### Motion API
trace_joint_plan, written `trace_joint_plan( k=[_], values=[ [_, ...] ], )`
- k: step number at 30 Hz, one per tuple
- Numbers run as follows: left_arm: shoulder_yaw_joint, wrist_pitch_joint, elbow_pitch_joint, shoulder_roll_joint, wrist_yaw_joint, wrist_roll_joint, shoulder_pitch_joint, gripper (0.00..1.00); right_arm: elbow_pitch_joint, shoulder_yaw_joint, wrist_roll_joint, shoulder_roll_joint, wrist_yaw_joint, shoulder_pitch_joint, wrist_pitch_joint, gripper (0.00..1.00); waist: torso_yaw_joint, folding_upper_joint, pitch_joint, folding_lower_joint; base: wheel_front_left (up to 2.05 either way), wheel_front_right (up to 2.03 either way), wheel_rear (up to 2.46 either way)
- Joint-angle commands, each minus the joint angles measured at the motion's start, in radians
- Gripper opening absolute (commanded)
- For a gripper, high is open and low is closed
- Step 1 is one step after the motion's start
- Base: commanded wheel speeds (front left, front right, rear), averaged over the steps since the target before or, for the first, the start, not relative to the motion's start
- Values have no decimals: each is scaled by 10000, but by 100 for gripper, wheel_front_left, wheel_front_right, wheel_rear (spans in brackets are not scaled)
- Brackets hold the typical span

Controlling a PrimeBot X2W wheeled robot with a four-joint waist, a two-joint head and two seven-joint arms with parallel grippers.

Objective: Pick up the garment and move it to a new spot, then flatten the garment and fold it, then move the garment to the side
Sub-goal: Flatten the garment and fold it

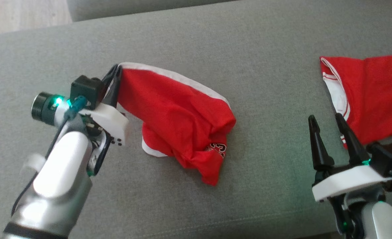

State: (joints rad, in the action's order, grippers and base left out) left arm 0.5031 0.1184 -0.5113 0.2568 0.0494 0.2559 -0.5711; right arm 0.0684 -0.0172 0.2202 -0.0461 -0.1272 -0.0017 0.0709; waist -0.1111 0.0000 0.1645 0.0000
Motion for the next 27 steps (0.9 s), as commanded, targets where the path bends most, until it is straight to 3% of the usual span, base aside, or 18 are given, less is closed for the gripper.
trace_joint_plan(
  k=[1,9,14,19,20,21,27],
  values=[
    [-294,110,981,500,242,-219,28,0,401,-147,40,-44,-35,20,55,100,118,0,-154,0,0,0,0],
    [823,-1244,4202,1017,598,-493,2913,0,568,-17,129,-43,-35,296,197,100,348,0,-303,0,0,0,0],
    [1377,-1600,4352,861,662,-294,4064,0,619,-59,134,-42,-35,264,294,100,452,0,-266,0,0,0,0],
    [1424,-1285,3825,624,762,-98,4323,0,651,-114,108,-42,-35,201,350,100,508,0,-247,0,0,0,0],
    [1342,-1056,3769,543,806,-13,4337,33,663,-114,92,-42,-35,200,356,100,519,0,-257,0,0,0,0],
    [1253,-820,3721,469,851,74,4356,100,680,-121,68,-42,-35,200,365,100,526,0,-274,0,0,0,0],
    [522,597,3895,196,1309,479,4476,100,835,-41,-81,-42,-35,258,418,100,584,0,-541,0,0,0,0]
  ],
)
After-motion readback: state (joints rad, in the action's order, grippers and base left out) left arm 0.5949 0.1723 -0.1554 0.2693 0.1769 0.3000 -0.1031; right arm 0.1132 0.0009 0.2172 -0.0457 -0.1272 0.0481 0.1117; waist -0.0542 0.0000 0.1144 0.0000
